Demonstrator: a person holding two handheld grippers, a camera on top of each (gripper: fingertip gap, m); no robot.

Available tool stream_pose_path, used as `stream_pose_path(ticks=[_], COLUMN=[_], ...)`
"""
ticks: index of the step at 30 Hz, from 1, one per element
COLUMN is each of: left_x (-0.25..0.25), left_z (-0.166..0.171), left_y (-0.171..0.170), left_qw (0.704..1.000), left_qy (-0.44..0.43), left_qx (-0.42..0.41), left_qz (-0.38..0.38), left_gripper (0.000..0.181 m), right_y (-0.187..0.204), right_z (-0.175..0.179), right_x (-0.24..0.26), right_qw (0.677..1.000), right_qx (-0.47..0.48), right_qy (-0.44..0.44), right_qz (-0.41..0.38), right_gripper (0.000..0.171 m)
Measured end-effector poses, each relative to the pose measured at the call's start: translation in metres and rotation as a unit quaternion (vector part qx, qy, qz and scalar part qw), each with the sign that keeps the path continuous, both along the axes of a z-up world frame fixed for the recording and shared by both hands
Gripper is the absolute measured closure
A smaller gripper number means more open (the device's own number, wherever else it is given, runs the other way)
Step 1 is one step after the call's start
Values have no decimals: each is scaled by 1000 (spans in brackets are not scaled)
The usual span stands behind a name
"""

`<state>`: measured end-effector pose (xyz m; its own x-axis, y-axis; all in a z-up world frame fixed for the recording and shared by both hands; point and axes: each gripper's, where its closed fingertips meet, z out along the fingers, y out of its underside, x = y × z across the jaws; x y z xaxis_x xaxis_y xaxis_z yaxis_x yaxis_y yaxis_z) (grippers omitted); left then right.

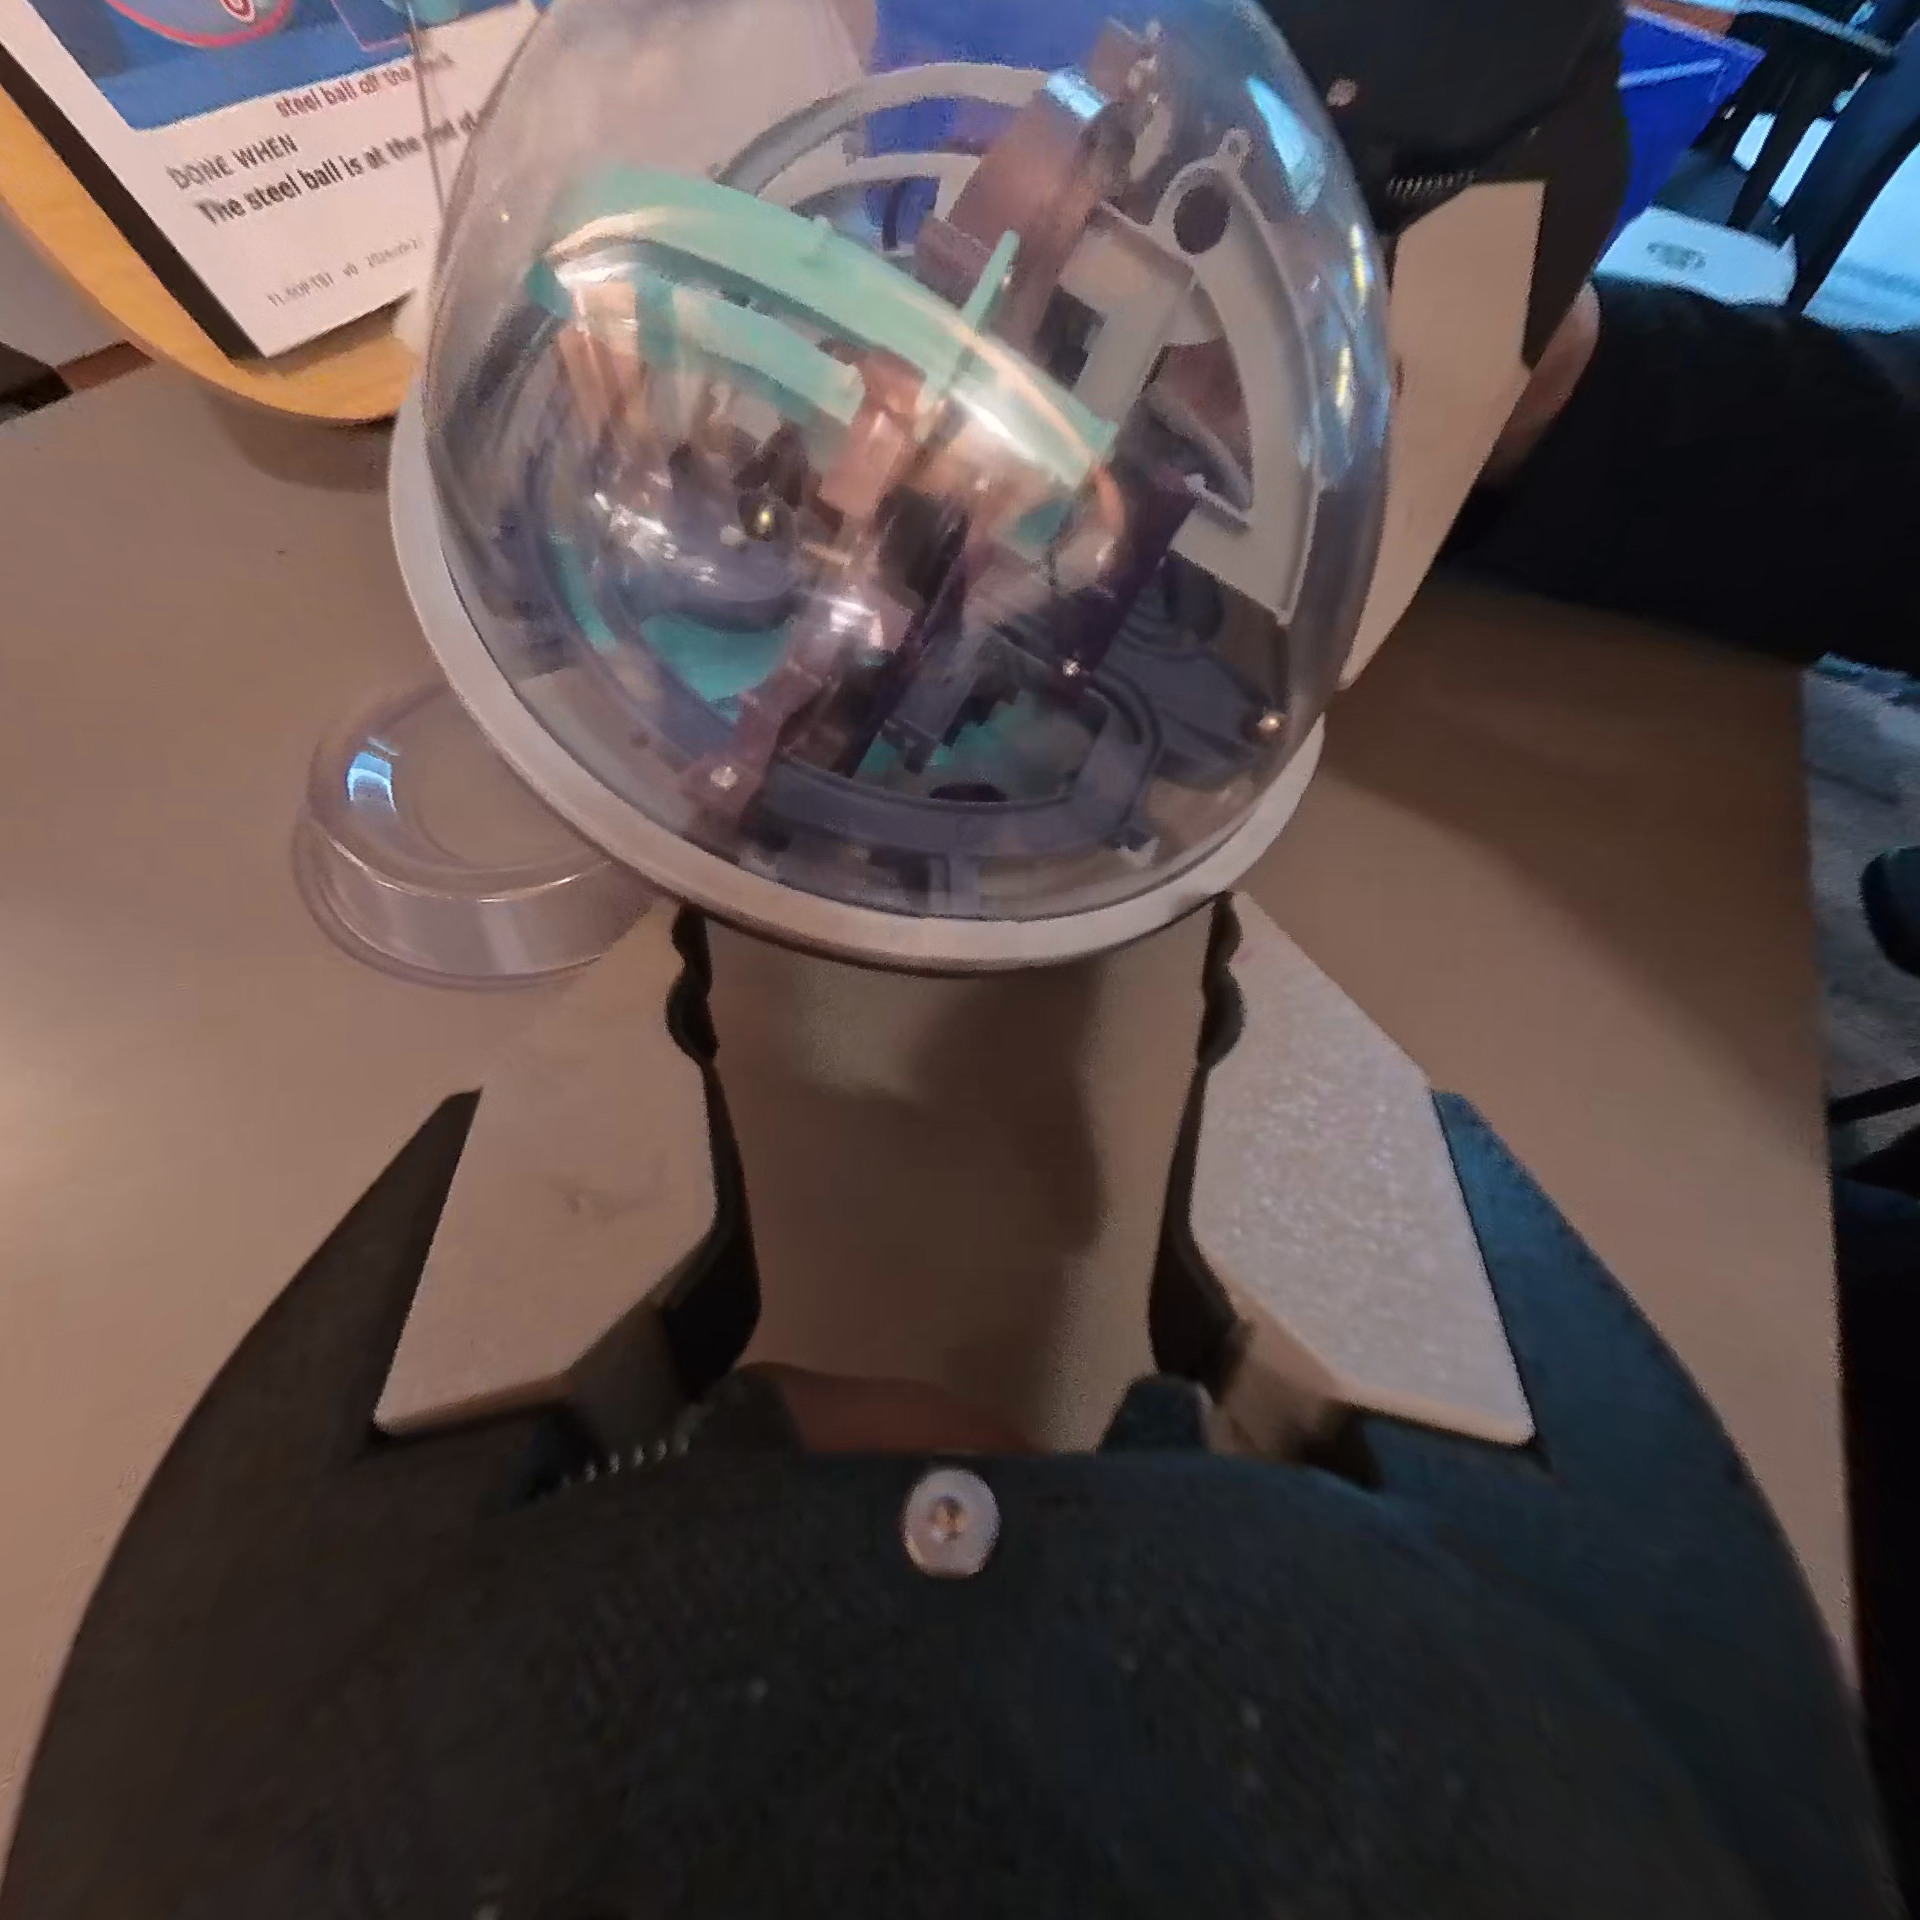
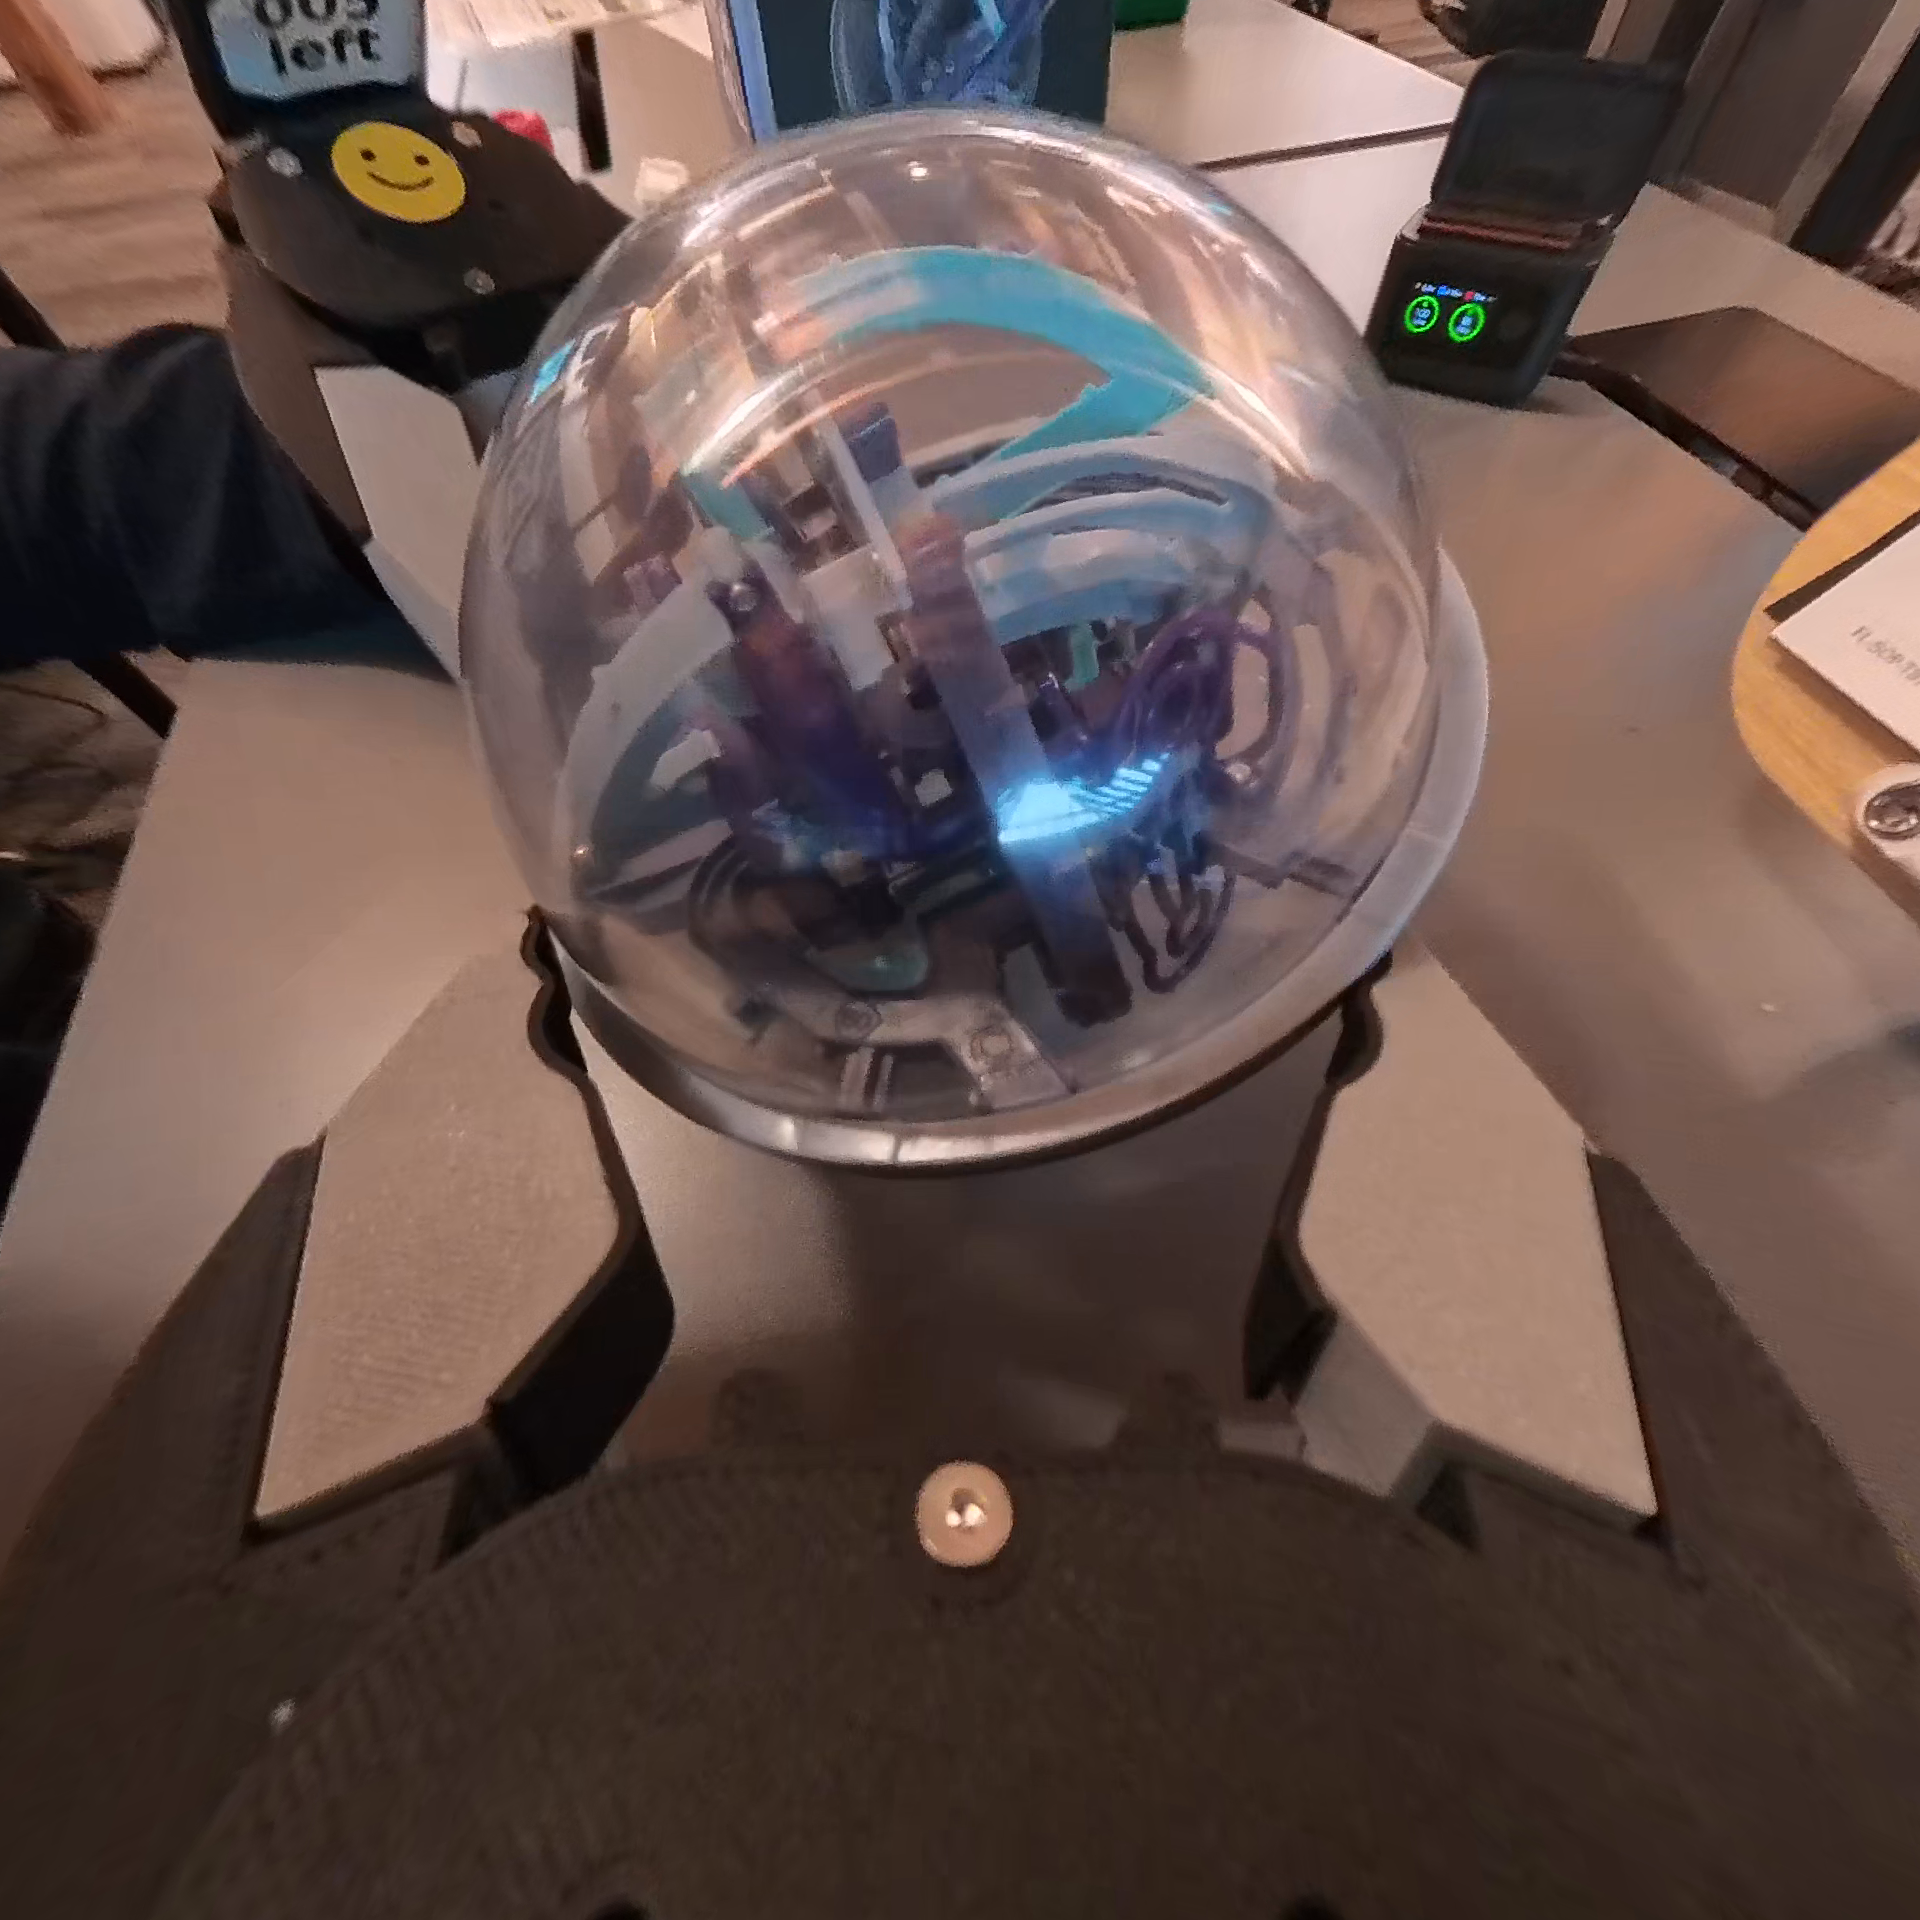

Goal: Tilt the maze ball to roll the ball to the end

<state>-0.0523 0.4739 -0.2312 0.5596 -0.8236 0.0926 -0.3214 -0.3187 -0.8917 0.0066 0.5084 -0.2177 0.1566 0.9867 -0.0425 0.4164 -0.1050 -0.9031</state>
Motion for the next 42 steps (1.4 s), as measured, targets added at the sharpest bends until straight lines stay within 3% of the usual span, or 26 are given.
stream_pose_path(ticks=[9, 25, 42], left_x=[0, -11, -12], left_z=[-3, 17, 33], left_y=[-5, 6, 9], left_qw=[999, 999, 997], left_qy=[-4, -5, -34], left_qx=[-40, 21, 39], left_qz=[-6, 42, 61], left_gripper=[95, 90, 86], right_y=[-4, -5, -4], right_z=[9, -3, 18], right_x=[-4, -9, -16], right_qw=[996, 986, 977], right_qx=[-77, -164, -193], right_qy=[34, 37, 75], right_qz=[-6, -8, -42], right_gripper=[29, 29, 29])
